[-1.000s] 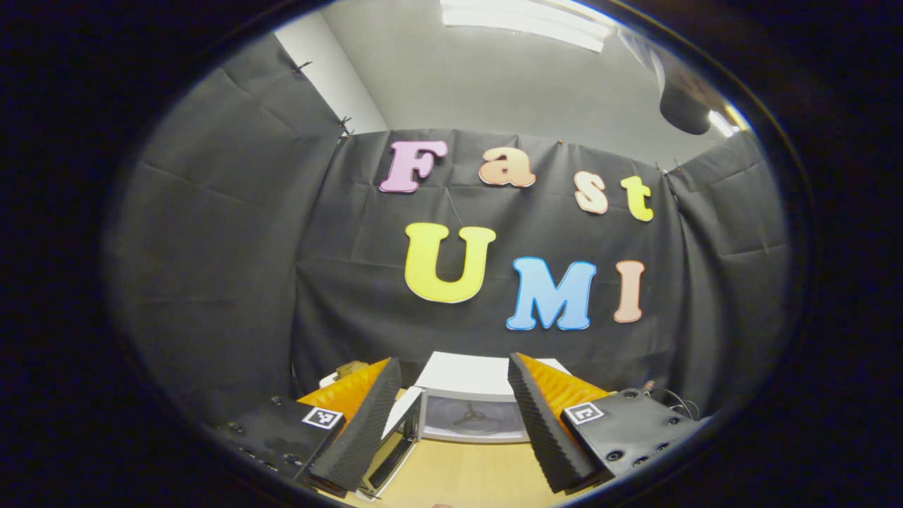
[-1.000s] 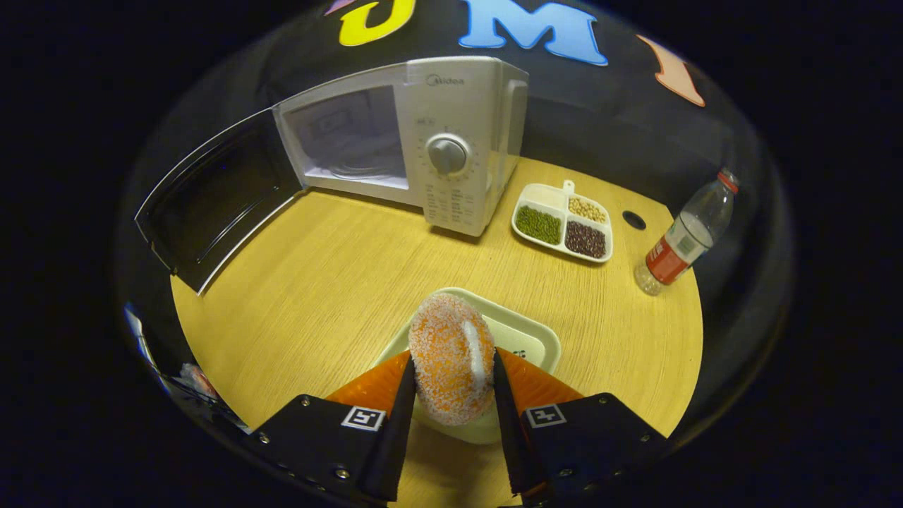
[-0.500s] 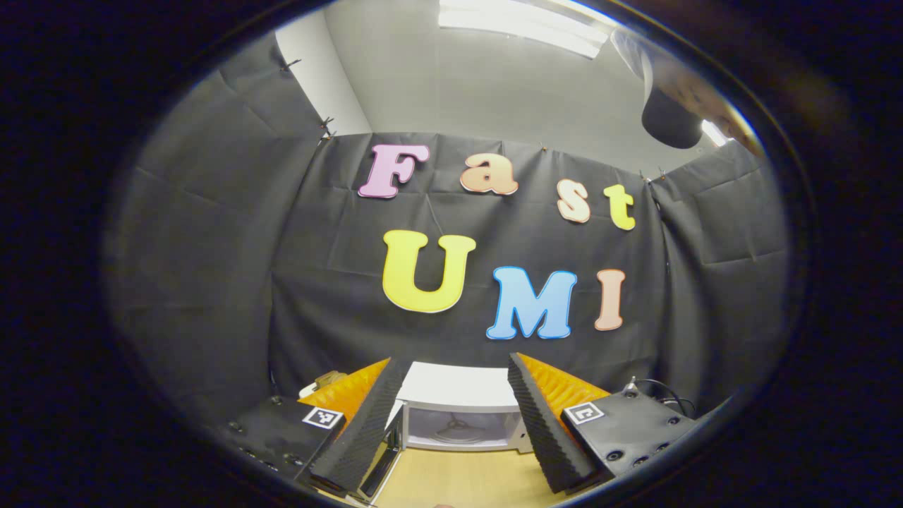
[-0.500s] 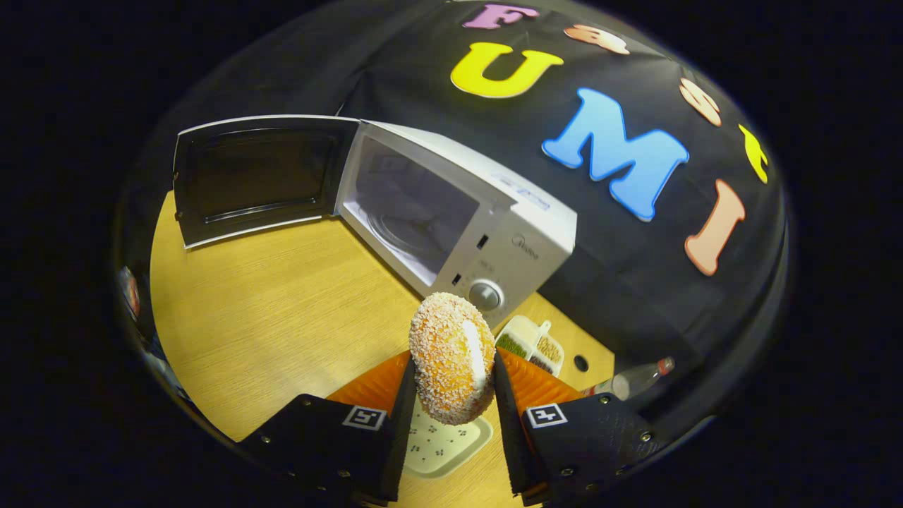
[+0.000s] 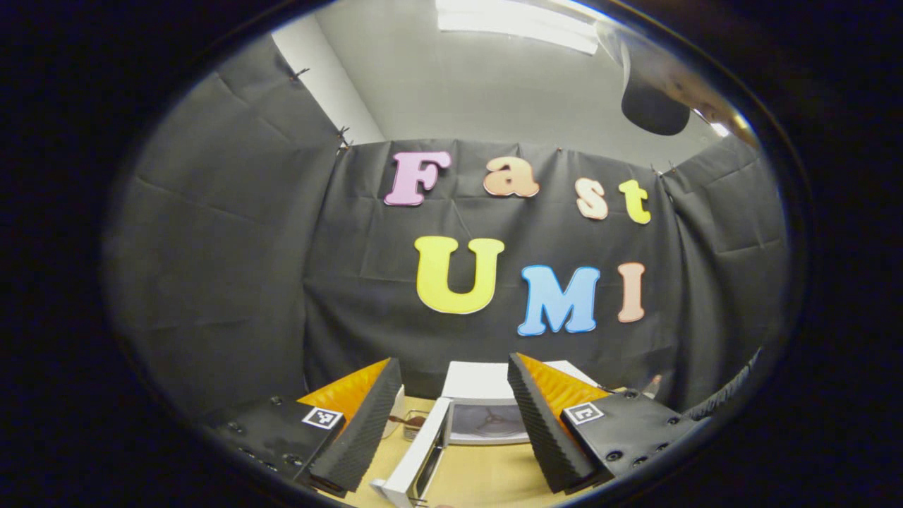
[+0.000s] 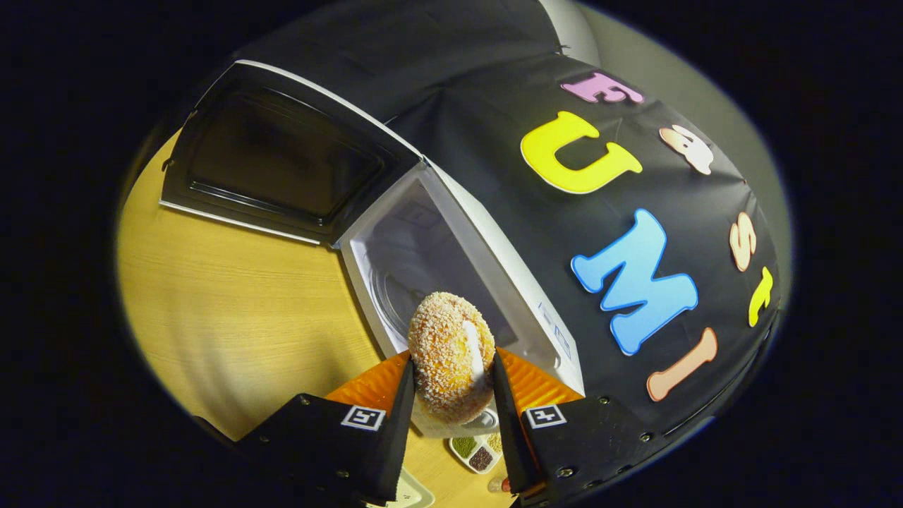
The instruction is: Open the microwave oven with the left hand, put the food in, and close the microwave oven.
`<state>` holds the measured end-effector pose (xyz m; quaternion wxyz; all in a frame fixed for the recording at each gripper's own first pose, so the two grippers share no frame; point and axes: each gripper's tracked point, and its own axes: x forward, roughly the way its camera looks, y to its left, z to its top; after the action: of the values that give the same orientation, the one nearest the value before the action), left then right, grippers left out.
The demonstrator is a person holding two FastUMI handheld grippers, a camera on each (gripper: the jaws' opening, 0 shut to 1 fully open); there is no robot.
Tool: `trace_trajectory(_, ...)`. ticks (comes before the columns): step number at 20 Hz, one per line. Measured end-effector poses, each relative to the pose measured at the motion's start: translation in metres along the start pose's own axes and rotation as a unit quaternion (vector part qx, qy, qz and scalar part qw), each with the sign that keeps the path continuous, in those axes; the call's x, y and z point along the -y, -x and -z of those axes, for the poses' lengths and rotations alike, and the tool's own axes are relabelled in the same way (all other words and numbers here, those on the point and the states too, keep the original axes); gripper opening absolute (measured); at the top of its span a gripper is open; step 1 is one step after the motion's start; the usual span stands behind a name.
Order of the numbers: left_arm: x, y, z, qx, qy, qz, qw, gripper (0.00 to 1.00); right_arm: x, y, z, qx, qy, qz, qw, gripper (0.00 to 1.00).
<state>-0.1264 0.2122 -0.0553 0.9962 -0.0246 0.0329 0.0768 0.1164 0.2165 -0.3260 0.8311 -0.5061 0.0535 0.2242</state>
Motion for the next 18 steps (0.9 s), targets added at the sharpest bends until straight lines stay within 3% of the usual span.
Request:
trace_trajectory(10, -0.044, 0.033, 0.004, -0.012, -0.019, -0.061, 0.998, 0.99, -0.032, -0.106, -0.009, -0.003, 0.073, 0.012, 0.997, 0.58)
trace_trajectory(18, -0.041, 0.034, 0.027, -0.05, -0.022, -0.081, 0.995, 0.98, -0.034, -0.174, -0.008, 0.009, 0.113, 0.024, 0.993, 0.57)
